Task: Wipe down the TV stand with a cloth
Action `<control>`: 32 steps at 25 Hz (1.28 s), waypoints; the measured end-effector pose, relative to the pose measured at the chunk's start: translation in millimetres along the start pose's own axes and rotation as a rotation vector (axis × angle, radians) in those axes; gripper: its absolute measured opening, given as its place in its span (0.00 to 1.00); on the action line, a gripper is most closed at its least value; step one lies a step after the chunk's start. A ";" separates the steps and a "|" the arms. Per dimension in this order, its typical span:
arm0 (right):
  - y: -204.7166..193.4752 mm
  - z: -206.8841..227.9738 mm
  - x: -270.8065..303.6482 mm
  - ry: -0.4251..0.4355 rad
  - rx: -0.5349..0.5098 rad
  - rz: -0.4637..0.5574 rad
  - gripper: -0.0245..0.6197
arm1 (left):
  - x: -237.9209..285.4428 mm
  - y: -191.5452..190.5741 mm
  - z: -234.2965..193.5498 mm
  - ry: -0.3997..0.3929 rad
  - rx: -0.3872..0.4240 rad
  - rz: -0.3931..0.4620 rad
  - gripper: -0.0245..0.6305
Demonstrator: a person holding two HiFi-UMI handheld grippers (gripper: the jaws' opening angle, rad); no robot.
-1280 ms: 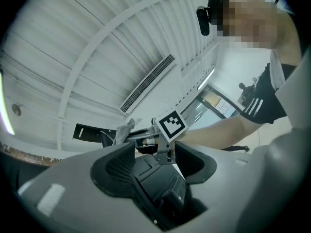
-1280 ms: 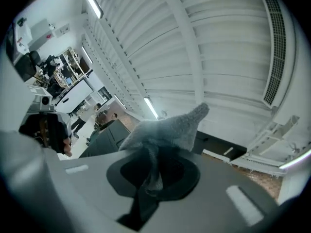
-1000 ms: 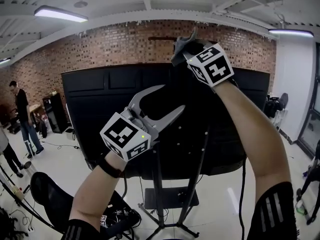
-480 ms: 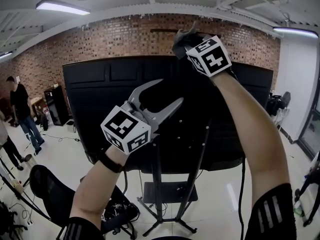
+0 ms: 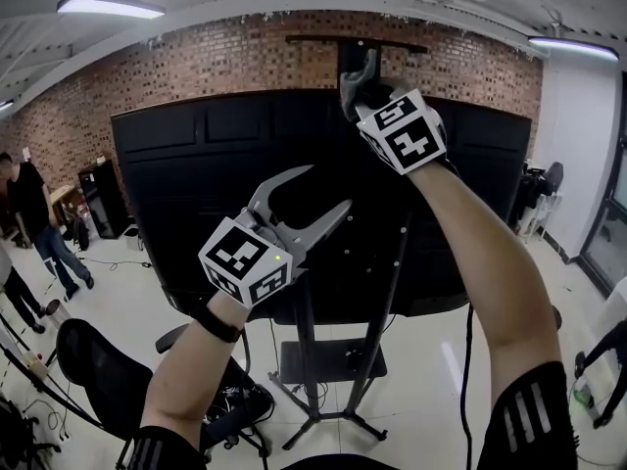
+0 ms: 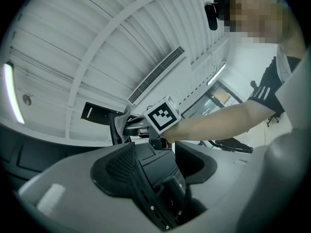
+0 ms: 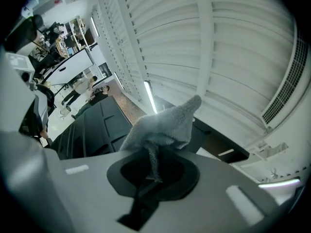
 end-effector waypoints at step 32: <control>-200.0 -185.8 -43.0 0.131 -0.315 -0.266 0.08 | -68.2 -111.1 71.2 -0.013 -0.110 -0.158 0.46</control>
Point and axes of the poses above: the fingertips, and each gripper's own axes: x forward along the fingers, z to its right, y out of its top, the point moved 4 cm from there along -x, backward along the fingers, and after that the axes turned 9 degrees about x, right-handed, at the moved point
